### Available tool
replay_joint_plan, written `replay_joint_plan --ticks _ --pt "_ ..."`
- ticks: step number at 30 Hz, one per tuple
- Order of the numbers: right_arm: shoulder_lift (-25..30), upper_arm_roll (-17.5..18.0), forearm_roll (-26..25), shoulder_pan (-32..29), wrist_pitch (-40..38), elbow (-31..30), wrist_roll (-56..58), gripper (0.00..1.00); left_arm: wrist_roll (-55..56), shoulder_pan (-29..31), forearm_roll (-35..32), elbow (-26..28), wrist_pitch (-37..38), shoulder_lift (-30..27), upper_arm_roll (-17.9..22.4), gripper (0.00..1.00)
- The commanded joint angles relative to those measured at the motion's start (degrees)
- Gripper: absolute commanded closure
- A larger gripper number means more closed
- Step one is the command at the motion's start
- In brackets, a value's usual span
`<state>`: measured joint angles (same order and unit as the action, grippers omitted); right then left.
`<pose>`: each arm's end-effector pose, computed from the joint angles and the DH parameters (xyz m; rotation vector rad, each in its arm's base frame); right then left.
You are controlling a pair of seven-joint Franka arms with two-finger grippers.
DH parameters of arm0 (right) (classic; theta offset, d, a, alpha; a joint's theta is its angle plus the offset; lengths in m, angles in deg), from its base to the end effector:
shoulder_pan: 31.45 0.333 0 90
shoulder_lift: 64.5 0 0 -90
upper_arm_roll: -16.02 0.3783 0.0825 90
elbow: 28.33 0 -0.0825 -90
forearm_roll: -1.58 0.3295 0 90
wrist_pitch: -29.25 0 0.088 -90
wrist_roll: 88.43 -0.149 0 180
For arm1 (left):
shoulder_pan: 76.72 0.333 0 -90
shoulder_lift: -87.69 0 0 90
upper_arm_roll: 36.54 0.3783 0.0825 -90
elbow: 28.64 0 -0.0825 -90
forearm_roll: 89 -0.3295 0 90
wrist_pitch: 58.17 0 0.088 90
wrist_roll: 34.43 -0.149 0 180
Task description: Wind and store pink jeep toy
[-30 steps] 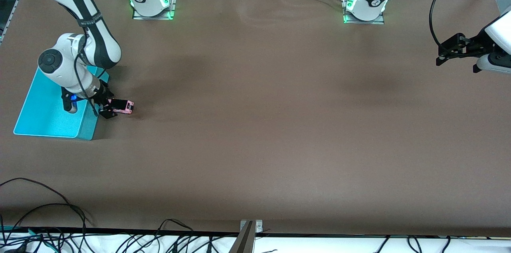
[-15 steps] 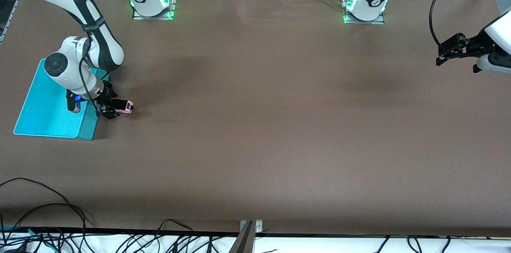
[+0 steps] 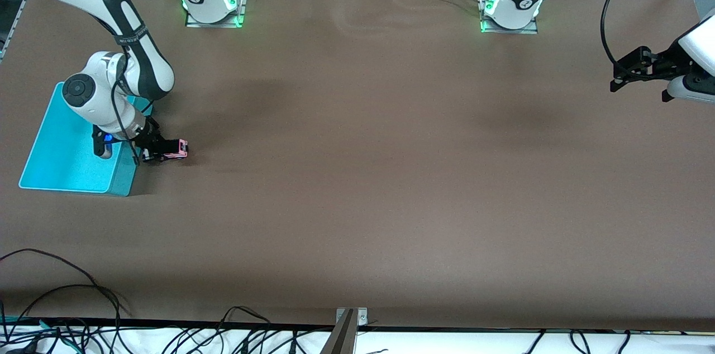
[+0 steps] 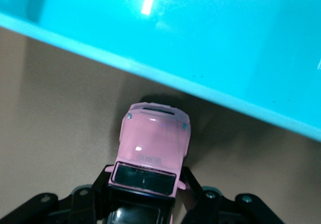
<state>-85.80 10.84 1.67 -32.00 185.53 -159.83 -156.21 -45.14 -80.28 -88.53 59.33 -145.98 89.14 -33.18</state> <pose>0.5327 -0.0527 0.2575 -2.5171 1.8687 -0.1094 0.5045 -0.0035 0.6435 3.1178 -0.2981 -0.0428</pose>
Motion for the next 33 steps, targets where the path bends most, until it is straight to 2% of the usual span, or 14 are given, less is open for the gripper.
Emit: replay_joint_plan --ticks 1,7,18,25,29,33 --pt "2.5 0.4 -0.4 -0.1 0.2 -0.4 -2.7 1.00 -0.2 0.2 0.6 -1.9 1.2 0.7 -0.2 0.00" --pt "6.0 3.3 -0.8 -0.2 -1.9 -0.1 -0.6 1.00 -0.1 0.2 0.6 -1.9 1.2 0.7 -0.3 0.00" --pt "10.2 5.2 -0.4 -0.1 -16.4 5.7 2.8 1.00 0.1 0.3 0.5 -1.8 1.2 0.7 -0.3 0.00" --pt "11.1 4.5 -0.2 -0.2 -31.5 12.8 26.4 1.00 0.1 0.3 0.1 -1.8 1.2 0.7 -0.1 0.00" --pt "11.1 1.3 -0.3 -0.2 -37.8 15.9 38.7 1.00 -0.3 0.2 0.6 -1.8 1.2 1.0 0.0 0.00" --pt "11.0 -2.3 -1.8 -0.2 -38.4 16.4 48.6 1.00 0.1 0.2 0.6 -1.9 1.1 1.3 -0.1 0.00"
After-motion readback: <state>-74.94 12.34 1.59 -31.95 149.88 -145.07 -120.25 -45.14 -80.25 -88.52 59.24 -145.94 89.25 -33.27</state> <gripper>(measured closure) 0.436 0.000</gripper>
